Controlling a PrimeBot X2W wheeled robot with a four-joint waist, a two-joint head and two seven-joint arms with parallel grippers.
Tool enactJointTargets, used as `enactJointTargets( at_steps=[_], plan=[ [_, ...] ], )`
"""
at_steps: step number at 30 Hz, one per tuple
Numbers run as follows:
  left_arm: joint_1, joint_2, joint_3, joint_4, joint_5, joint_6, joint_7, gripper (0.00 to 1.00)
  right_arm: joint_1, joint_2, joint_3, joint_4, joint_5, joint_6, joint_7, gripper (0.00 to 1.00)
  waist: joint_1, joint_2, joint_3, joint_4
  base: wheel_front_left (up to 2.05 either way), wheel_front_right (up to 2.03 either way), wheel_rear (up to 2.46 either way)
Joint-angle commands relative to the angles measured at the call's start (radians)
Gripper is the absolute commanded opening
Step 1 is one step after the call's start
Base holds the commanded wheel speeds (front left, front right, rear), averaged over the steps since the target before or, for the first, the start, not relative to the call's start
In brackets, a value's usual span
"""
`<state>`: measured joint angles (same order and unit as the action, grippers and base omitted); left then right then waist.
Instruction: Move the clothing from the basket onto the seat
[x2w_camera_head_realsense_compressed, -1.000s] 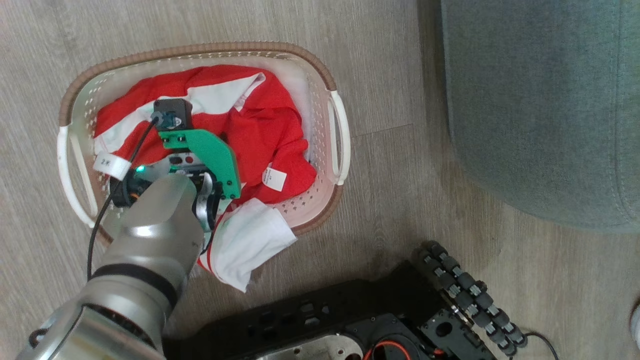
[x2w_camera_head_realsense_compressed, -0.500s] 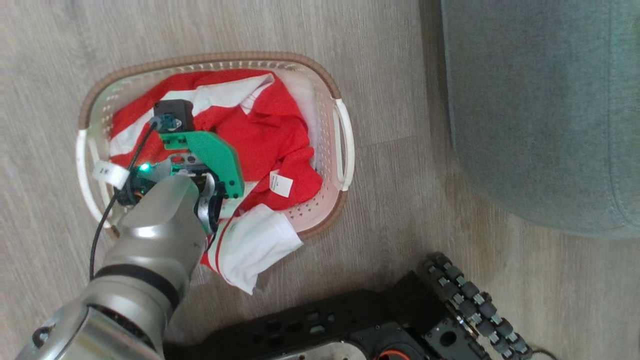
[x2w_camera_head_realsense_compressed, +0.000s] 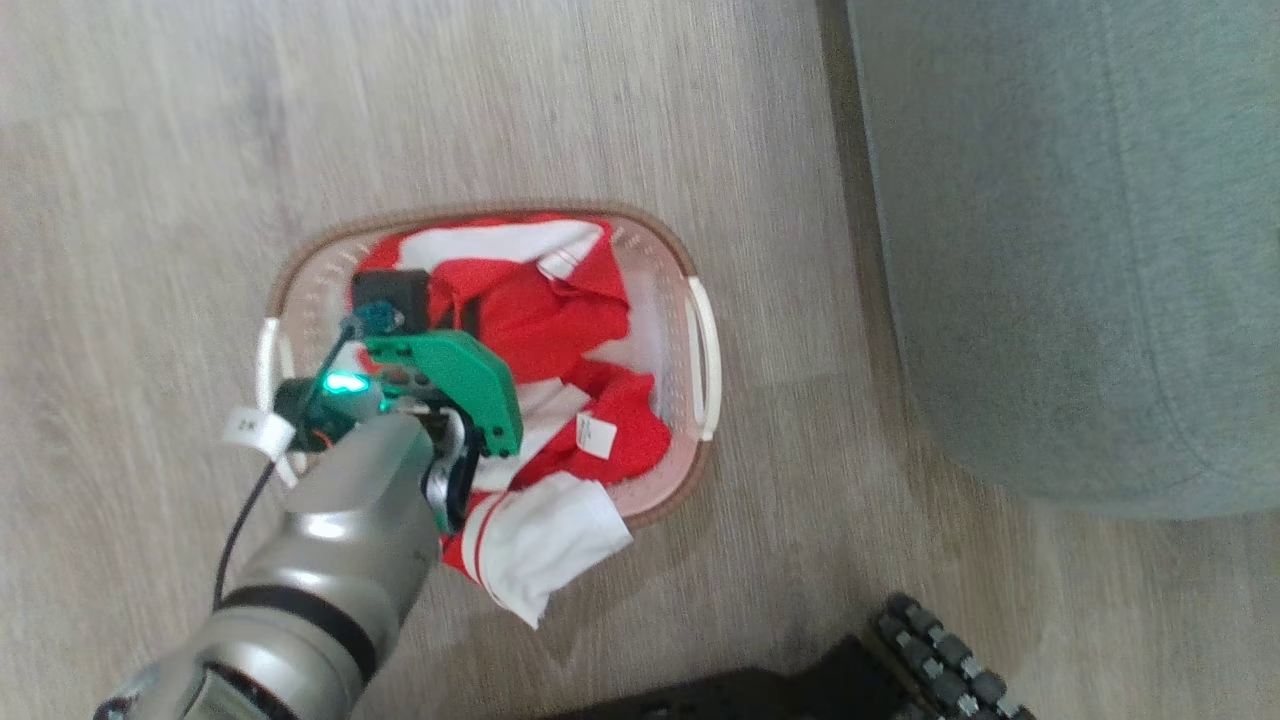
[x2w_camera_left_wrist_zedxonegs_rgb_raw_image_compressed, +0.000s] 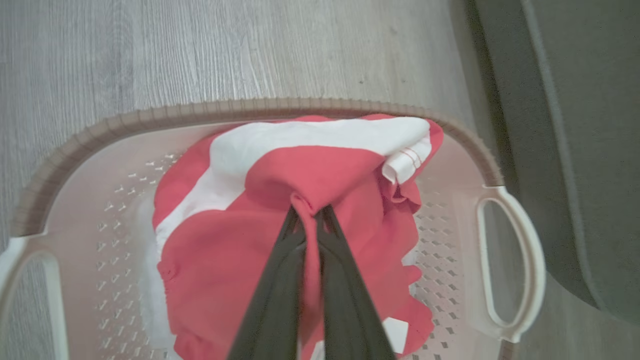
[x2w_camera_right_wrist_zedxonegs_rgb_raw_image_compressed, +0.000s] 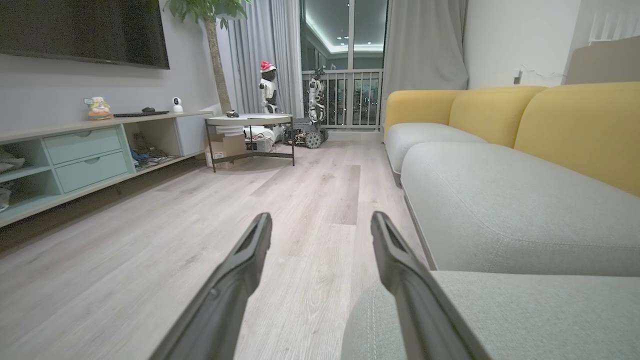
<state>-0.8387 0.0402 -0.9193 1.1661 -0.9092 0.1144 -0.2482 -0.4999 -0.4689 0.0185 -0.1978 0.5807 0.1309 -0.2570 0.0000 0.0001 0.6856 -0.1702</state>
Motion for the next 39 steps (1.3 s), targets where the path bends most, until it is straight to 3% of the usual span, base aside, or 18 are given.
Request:
enactJointTargets(
  at_steps=[1,11,23,32,39],
  plan=[
    [0.034,0.010,0.015,-0.027,0.004,0.001,-0.012,0.00,0.039,-0.008,0.011,-0.020,0.001,0.000,-0.005,1.00,0.0000,-0.0001,-0.077,0.026,0.00,0.00,0.00],
    [0.142,0.011,0.110,-0.243,0.136,0.003,-0.013,0.00,0.137,0.009,0.060,0.047,-0.020,0.000,-0.005,1.00,0.0000,-0.0001,-0.285,0.084,0.00,0.00,0.00],
    [0.299,0.071,0.267,-0.593,0.355,-0.032,-0.013,0.00,0.244,0.054,0.138,0.101,-0.053,0.000,-0.005,1.00,0.0000,-0.0001,-0.503,0.134,0.00,0.00,0.00],
    [0.331,0.108,0.295,-0.713,0.363,-0.064,-0.005,0.00,0.326,0.115,0.214,0.144,-0.070,0.000,-0.005,1.00,0.0000,-0.0001,-0.631,0.143,0.00,0.00,0.00],
    [0.316,0.135,0.292,-0.812,0.360,-0.059,0.048,0.00,0.358,0.127,0.291,0.145,-0.069,0.000,-0.005,1.00,0.0000,-0.0001,-0.672,0.137,0.00,0.00,0.00]
  ],
)
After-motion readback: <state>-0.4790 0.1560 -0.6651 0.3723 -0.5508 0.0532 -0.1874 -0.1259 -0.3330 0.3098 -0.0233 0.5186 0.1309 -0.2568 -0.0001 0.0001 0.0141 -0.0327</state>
